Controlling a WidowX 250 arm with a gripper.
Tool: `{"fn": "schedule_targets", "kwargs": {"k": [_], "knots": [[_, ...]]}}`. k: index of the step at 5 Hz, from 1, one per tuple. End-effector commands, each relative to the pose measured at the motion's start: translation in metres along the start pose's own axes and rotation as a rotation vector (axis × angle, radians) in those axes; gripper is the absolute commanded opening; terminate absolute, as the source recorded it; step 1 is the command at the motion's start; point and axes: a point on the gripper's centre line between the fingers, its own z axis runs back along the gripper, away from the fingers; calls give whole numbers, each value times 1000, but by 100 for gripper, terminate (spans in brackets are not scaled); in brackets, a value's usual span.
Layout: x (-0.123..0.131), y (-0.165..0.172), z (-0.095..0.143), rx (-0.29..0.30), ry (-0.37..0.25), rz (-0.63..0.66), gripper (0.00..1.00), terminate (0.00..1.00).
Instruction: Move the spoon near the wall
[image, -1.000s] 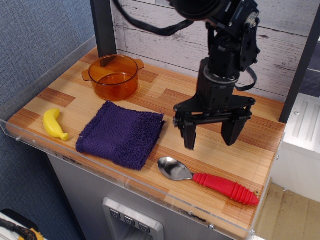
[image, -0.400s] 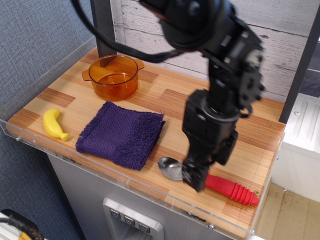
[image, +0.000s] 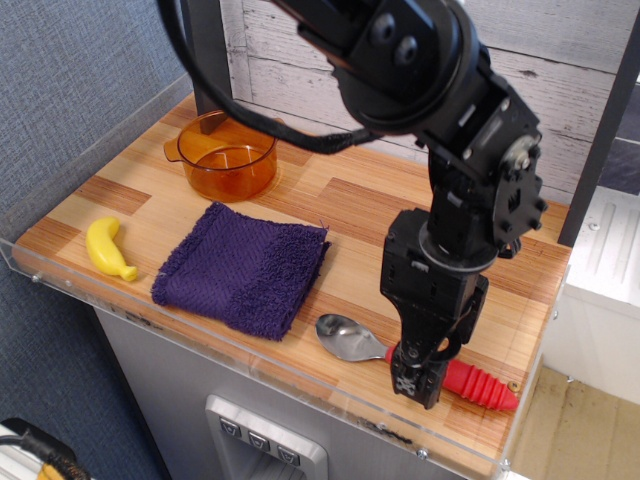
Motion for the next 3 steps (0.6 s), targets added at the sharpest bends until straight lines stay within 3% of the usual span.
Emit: {"fn": "schedule_targets", "kwargs": {"k": [1, 2, 3], "knots": [[-15, -11, -9, -16, 32, -8, 100, 0], [-16, -12, -12, -7, 31, -5, 0, 0], [-16, -10, -10, -16, 33, 22, 0, 0]]}}
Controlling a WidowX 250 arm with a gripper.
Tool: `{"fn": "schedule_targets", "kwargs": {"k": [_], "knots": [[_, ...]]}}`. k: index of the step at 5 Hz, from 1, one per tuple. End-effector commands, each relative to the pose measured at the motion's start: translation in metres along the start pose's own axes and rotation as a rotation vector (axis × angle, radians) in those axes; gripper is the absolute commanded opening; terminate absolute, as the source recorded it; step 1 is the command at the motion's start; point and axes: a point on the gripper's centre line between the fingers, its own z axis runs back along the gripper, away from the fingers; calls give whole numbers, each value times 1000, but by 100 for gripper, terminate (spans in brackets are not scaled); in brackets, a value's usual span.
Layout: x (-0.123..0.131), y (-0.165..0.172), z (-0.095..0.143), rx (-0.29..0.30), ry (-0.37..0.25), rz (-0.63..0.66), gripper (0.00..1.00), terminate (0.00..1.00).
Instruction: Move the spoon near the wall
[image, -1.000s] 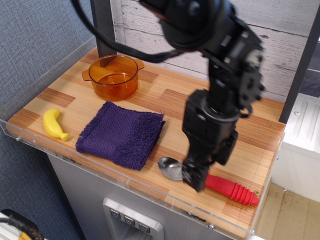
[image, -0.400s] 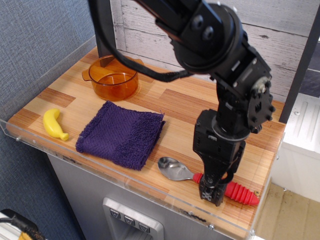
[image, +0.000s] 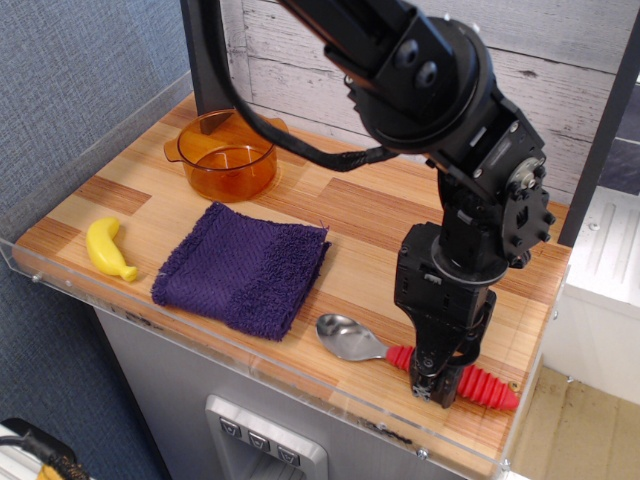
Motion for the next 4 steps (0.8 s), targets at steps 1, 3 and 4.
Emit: {"fn": "schedule_targets", "kwargs": {"k": [1, 3, 4], "knots": [[-6, -6, 5, -9, 17, 34, 0, 0], [-6, -13, 21, -6, 58, 20, 0, 0], [-2, -19, 30, -61, 31, -62, 0, 0]]}}
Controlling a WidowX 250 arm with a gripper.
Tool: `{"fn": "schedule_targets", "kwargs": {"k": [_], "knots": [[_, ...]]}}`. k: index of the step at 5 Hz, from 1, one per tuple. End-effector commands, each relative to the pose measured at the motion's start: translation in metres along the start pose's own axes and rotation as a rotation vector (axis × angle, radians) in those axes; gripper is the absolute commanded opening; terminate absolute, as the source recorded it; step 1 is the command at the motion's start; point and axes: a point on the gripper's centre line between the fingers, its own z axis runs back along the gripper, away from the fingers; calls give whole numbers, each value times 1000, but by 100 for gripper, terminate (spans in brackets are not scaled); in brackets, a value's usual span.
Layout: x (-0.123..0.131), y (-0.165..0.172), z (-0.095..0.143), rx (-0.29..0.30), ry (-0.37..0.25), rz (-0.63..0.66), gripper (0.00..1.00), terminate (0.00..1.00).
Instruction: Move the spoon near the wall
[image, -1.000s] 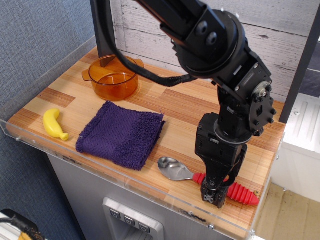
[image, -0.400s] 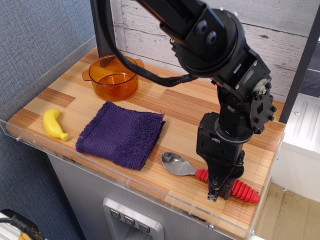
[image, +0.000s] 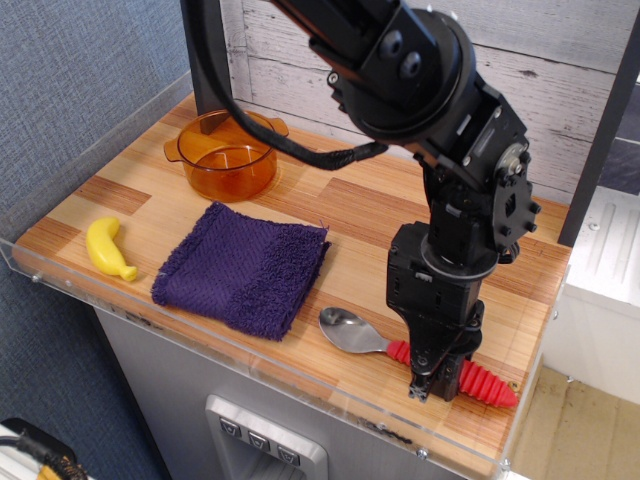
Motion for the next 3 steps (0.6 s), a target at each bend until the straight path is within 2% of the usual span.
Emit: {"fn": "schedule_targets", "kwargs": {"k": [1, 2, 3], "knots": [[-1, -30, 35, -176, 42, -132, 0, 0], [2, -41, 46, -203, 23, -218, 0, 0], [9, -51, 47, -178, -11, -409, 0, 0]]}}
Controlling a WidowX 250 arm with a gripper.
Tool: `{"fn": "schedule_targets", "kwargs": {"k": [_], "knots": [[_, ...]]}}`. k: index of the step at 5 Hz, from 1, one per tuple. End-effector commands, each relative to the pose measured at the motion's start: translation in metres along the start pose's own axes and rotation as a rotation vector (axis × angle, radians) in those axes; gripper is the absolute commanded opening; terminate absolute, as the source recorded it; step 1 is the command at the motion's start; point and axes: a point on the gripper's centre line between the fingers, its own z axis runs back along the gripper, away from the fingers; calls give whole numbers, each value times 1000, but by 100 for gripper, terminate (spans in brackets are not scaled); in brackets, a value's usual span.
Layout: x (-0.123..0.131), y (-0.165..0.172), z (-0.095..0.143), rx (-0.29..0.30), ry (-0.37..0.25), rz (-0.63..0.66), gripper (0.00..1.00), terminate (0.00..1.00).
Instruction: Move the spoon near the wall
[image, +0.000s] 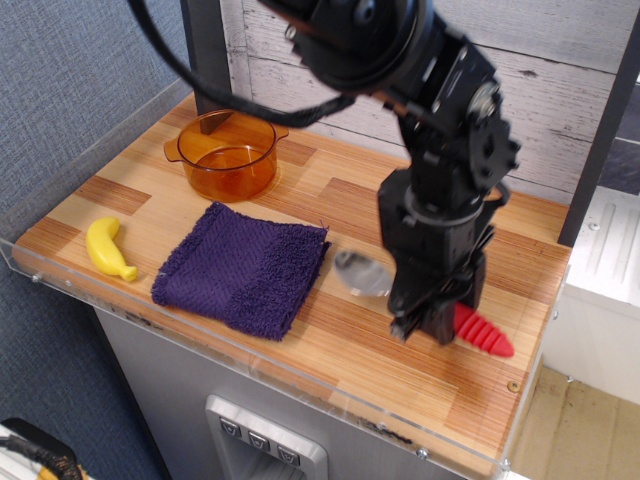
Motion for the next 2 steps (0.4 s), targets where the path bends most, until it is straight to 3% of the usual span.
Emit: {"fn": "schedule_targets", "kwargs": {"k": [1, 2], "knots": [[10, -38, 14, -65, -83, -386, 0, 0], [16, -51, 11, -44, -134, -518, 0, 0]]}}
